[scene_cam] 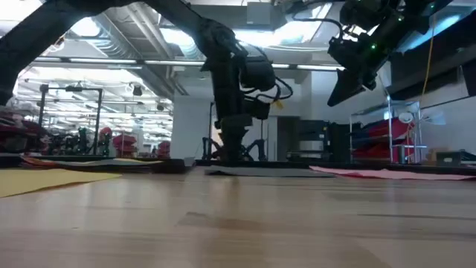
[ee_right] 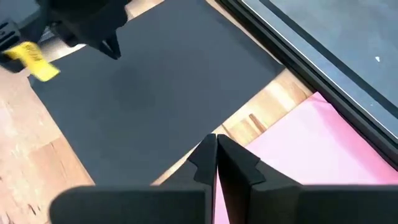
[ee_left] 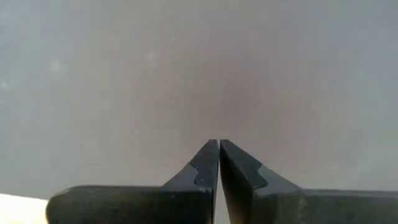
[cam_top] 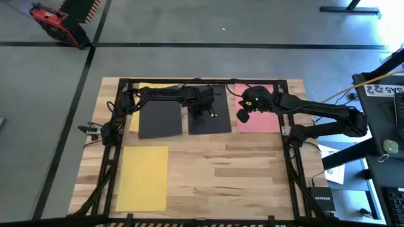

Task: Organize paper
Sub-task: Move the black paper to the top center of the table

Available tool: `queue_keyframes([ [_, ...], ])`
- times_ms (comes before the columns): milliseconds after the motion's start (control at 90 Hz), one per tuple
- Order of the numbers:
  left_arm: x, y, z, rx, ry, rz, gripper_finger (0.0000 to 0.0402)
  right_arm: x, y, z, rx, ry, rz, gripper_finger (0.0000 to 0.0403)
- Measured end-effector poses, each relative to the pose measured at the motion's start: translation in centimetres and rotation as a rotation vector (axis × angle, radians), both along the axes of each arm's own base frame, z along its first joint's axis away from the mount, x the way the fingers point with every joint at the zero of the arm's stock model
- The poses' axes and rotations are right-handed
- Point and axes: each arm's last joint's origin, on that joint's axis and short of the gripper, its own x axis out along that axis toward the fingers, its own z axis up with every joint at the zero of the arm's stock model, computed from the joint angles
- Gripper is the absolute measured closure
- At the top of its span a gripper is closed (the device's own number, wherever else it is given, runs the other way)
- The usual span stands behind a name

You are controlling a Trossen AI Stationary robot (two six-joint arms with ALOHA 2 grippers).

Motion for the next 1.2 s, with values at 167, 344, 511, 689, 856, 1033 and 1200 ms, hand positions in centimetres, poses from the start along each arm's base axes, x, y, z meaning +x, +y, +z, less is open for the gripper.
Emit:
queue_keyframes([
  [167, 0.6, -0.5, 0.0, 0.027, -0.034, -0.054, 0.0402, 0.0, 0.0, 0.0, 0.0, 0.0, 0.0, 0.0403],
  [344, 1.1, -1.7, 0.0, 0.053, -0.038, -0.161, 0.0402, 0.0, 0.0, 0.0, 0.0, 0.0, 0.0, 0.0403],
  [511, 1.9, -3.1, 0.2, 0.086, -0.058, -0.267, 0.0402, 0.0, 0.0, 0.0, 0.0, 0.0, 0.0, 0.0403],
  [689, 2.5, -4.6, 0.3, 0.116, -0.074, -0.367, 0.0402, 0.0, 0.0, 0.0, 0.0, 0.0, 0.0, 0.0403],
  [856, 2.9, -5.6, -0.1, 0.127, -0.068, -0.424, 0.0402, 0.0, 0.0, 0.0, 0.0, 0.0, 0.0, 0.0403],
  [1033, 3.3, -6.5, -1.1, 0.125, -0.052, -0.462, 0.0402, 0.0, 0.0, 0.0, 0.001, 0.001, 0.001, 0.0403],
  [1200, 3.4, -6.8, -1.4, 0.136, -0.039, -0.51, 0.0402, 0.0, 0.0, 0.0, 0.007, -0.002, 0.007, 0.0403],
])
